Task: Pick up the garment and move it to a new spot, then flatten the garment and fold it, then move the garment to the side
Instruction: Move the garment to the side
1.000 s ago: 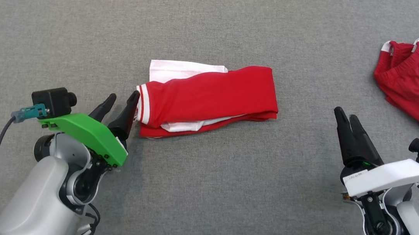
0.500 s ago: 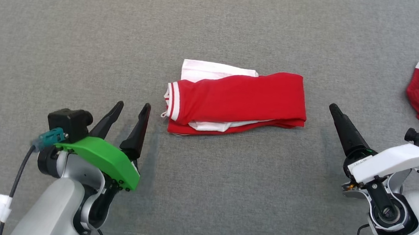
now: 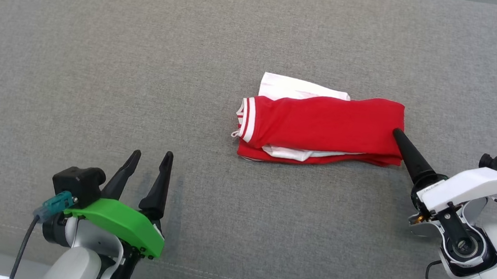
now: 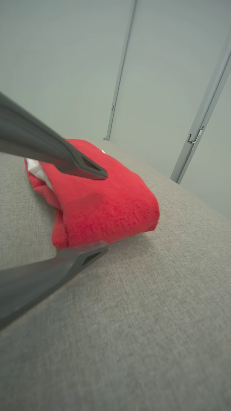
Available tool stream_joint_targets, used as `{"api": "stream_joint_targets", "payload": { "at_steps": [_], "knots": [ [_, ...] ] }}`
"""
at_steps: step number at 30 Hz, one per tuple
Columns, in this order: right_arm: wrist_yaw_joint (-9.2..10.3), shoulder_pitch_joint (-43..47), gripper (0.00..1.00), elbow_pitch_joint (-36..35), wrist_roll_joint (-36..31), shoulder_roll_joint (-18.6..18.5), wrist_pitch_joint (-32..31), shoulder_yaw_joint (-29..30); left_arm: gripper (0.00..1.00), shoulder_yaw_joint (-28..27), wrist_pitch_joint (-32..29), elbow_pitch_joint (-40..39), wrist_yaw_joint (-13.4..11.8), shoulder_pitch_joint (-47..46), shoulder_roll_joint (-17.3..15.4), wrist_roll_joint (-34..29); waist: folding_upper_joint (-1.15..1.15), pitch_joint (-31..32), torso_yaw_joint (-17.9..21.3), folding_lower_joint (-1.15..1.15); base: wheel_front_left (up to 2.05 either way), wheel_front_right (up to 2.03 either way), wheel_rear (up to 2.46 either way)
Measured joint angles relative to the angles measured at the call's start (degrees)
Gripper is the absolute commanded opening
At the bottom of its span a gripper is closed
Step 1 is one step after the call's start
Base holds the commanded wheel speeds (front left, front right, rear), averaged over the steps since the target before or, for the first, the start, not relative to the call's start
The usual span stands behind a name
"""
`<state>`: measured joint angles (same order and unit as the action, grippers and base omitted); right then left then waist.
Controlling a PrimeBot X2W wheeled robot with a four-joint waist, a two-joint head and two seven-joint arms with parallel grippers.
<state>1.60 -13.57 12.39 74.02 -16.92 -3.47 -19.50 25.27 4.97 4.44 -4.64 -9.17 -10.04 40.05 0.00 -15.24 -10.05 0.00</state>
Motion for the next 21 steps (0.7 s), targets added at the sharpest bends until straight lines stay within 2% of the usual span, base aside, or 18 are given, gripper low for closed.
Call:
{"api": "stream_joint_targets", "payload": {
  "at_steps": [10,21],
  "knots": [
    [0.08,-1.6,1.0,3.9,3.0,1.4,-2.0,0.6,1.0,-1.1,0.6,-2.8,-0.6,2.4,0.1,0.5,0.0,0.0,-3.5,0.0,0.0,0.0,0.0],
    [0.44,-3.9,1.0,5.7,1.7,0.4,-3.2,-0.1,1.0,-3.3,1.2,-5.5,-1.0,5.2,-0.3,0.9,0.0,-0.2,-2.8,0.0,0.0,0.0,0.0]
  ]
}}
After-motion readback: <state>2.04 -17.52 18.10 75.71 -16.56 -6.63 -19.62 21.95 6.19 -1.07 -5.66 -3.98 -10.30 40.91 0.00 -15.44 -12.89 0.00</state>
